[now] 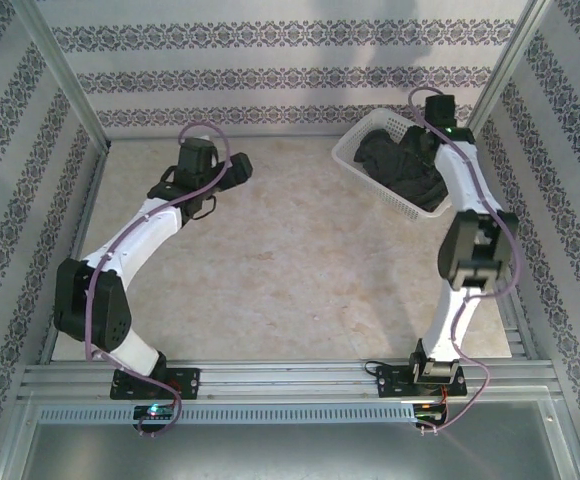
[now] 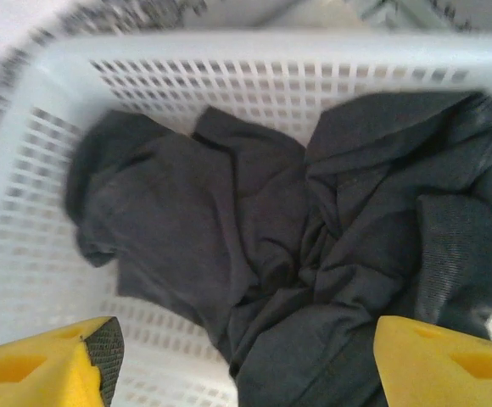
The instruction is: Fold and stack the t-shirts
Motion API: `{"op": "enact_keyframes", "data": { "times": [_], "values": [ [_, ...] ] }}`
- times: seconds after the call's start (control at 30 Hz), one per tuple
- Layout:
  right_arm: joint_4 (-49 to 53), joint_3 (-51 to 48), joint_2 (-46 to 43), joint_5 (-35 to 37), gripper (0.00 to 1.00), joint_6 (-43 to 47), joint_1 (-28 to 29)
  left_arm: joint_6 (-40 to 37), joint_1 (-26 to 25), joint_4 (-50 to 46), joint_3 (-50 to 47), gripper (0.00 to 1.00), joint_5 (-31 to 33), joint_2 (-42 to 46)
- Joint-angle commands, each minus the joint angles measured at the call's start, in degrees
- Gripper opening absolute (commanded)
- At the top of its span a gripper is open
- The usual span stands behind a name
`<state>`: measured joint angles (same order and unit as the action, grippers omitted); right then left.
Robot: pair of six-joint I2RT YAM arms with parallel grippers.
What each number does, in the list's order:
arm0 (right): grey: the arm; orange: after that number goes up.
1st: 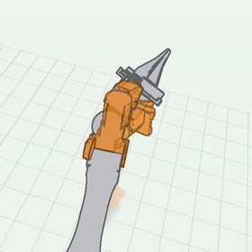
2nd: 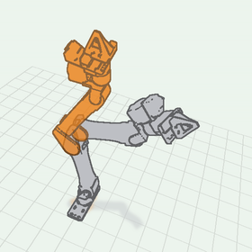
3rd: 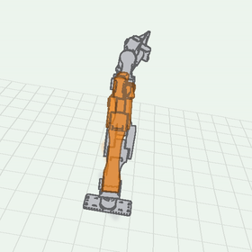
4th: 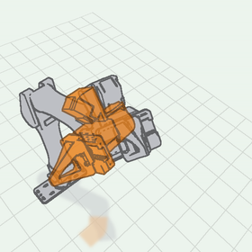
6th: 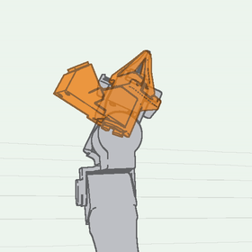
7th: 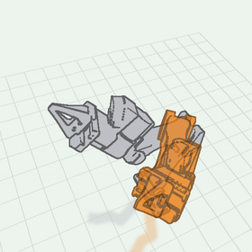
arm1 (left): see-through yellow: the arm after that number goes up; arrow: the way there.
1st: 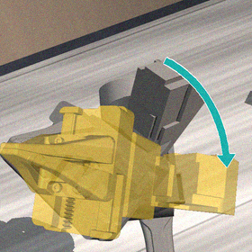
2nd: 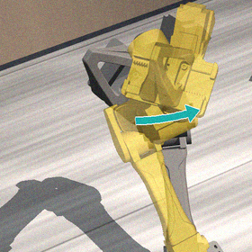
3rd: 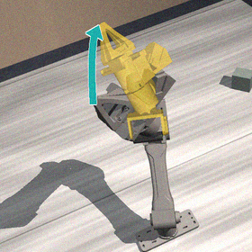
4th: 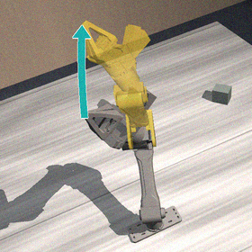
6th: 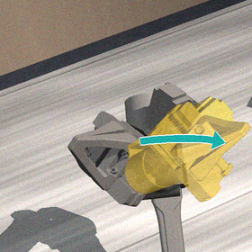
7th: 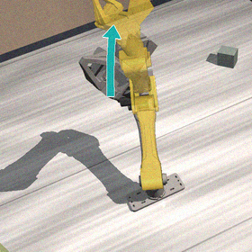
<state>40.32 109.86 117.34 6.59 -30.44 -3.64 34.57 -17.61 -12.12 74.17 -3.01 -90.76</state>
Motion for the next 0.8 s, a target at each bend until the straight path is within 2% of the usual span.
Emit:
{"op": "enact_keyframes", "data": {
  "times": [0.0,0.07,0.17,0.3,0.37,0.4,0.43,0.5,0.53,0.77],
  "values": [
    [19.0,12.7,9.4,3.4,0.8,-2.4,-0.2,0.1,-2.6,-4.6,1.4,0.94,-1.7,-0.9],
    [25.5,21.4,16.6,4.0,0.82,-2.4,-0.1,1.3,-3.6,-4.3,1.2,0.91,-2.1,-0.9],
    [28.1,29.0,24.0,2.4,0.82,-2.0,0.2,1.9,-4.6,-4.6,1.1,0.86,-2.6,-0.5],
    [31.0,36.3,31.4,-0.1,0.74,-3.0,0.5,2.1,-4.9,-5.3,0.3,0.77,-2.9,0.8],
    [30.8,36.7,33.4,-2.0,0.63,-4.1,0.4,2.1,-4.9,-5.6,-0.4,0.71,-2.4,1.9],
    [30.2,36.4,33.8,-2.9,0.54,-4.3,0.3,2.1,-4.9,-5.6,-0.7,0.69,-2.1,2.6],
    [29.4,36.0,34.0,-3.7,0.4,-4.6,0.3,2.0,-4.9,-5.5,-1.0,0.66,-2.0,3.3],
    [27.7,35.9,33.3,-4.3,0.07,-4.8,0.1,1.6,-4.8,-6.0,-1.3,0.6,-1.4,4.6],
    [26.5,35.6,32.1,-4.0,0.0,-4.6,0.1,1.3,-4.8,-6.4,-1.3,0.58,-1.0,5.2],
    [7.7,29.6,13.1,-4.2,0.0,-1.4,0.1,1.0,-4.8,-8.7,-3.3,0.54,2.0,9.6]
  ]
}}
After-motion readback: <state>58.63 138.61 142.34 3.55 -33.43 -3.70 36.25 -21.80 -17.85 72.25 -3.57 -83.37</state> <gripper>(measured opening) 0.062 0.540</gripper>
